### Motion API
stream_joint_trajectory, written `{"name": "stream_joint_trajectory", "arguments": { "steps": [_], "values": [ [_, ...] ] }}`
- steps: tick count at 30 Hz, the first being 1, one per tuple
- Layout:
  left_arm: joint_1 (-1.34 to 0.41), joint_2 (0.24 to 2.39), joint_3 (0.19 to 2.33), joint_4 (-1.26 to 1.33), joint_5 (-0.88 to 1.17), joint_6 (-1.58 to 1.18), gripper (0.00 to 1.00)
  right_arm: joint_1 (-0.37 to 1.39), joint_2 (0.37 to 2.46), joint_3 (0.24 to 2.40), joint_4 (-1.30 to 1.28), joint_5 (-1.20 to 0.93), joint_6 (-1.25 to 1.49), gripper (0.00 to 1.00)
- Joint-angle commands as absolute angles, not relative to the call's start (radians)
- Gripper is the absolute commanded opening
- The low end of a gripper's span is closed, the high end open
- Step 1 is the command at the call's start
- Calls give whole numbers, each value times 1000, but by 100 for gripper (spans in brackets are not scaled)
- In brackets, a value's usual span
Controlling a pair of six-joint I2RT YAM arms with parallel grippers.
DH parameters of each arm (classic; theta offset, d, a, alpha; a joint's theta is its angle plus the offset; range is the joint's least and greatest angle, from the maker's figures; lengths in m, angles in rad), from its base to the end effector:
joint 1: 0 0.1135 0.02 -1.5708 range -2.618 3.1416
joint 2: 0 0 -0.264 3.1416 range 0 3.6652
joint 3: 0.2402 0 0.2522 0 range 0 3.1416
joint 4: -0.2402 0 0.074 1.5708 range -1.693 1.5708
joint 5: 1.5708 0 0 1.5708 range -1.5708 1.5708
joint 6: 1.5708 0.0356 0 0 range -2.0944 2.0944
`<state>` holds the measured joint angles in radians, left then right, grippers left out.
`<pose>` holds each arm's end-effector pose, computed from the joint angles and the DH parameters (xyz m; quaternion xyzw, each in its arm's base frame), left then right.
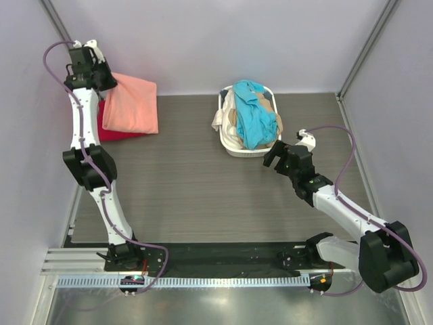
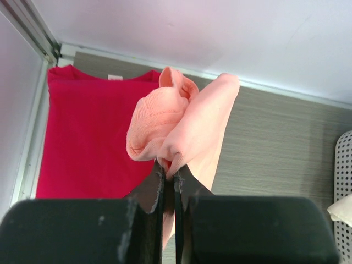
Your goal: Fold and stack the t-shirts
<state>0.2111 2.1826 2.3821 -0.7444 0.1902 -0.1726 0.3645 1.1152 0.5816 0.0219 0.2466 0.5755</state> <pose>0.4835 0.0967 0.3805 -0.1196 0.8603 -0.0733 0.4900 0.2272 0.0774 0.2245 0.1520 0.8452 0.1324 0.4950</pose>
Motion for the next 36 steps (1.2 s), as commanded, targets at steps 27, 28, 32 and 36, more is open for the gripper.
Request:
{"name": "stream_joint_trajectory", "arguments": {
  "steps": [27,28,32,36],
  "values": [
    [267,2116,2166,-442,8,-284,100,362,1170,667,43,225,566,100],
    [240,2094,2133,-439,-23,-279,100,362,1167,666,38,225,566,100],
    [160,2042,1988,-437,-57,-249,90,362,1166,661,43,224,566,100],
    [68,2071,1947,-443,-124,-173,79,362,1167,661,43,219,561,100]
  ]
}}
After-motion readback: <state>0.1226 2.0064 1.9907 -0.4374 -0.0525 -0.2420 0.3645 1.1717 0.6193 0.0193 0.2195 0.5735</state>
